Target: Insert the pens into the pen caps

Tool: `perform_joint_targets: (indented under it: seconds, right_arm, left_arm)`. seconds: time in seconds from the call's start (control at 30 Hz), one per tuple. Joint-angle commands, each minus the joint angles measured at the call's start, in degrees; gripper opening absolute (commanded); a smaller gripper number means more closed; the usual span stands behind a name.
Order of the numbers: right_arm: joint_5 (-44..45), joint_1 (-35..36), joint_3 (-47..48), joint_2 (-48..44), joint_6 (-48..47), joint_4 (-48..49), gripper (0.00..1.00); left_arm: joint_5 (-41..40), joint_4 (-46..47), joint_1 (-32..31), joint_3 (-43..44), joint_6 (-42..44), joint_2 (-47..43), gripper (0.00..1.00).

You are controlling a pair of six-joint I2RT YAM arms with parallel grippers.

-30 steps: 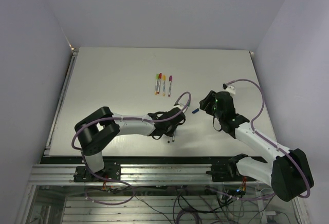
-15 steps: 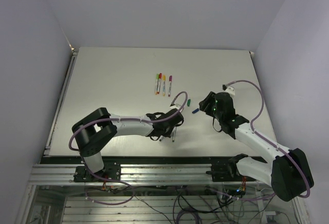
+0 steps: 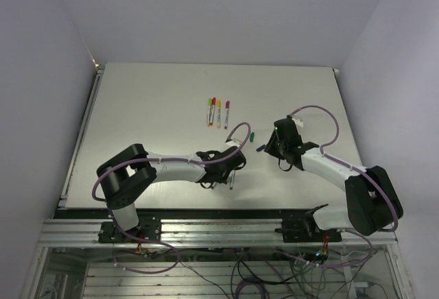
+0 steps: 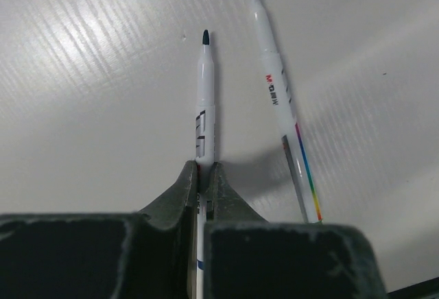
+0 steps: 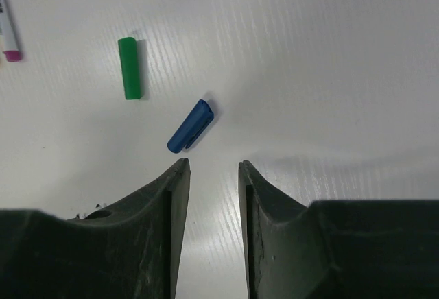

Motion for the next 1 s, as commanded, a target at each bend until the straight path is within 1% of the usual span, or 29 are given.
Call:
perform_joint_targets:
  seconds: [0.0,0.17,0.33,0.47,0.63,0.97]
  right_arm:
    - [-0.23,-0.13,2.82,2.69,0.96,-1.55,0.34]
    - [-0.16,-0.13,5.35,6.06,0.99,-1.55,0.37]
    - [0.04,-0.13,7.40,9.49,0.88,-1.49,0.39]
    - [0.70,-0.12,9.53,12.63,0.79,-3.06,0.39]
    - [0.87,0.05,10.58,14.87,0.62,-3.43,0.40]
    - [-0.14,0.80,12.06,18.48,0.14,-4.44,0.39]
  left_arm:
    - [-4.10,-8.27,-0.19,-0.98,-0.67,0.85,0.07]
    - [-5.25,-7.53,0.01,-1.37,-1.55,-1.37,0.07]
    - [-5.86,-7.78,0.34,-0.23,-1.05,-0.80,0.07]
    - [-5.18,-7.18,0.77,-0.04,-0.74,-1.01,0.07]
    - [-2.85,-5.33,3.16,-1.28,-0.77,-1.91,0.07]
    - [-2.68,-5.32,5.12,-0.62,0.80,-1.71,0.07]
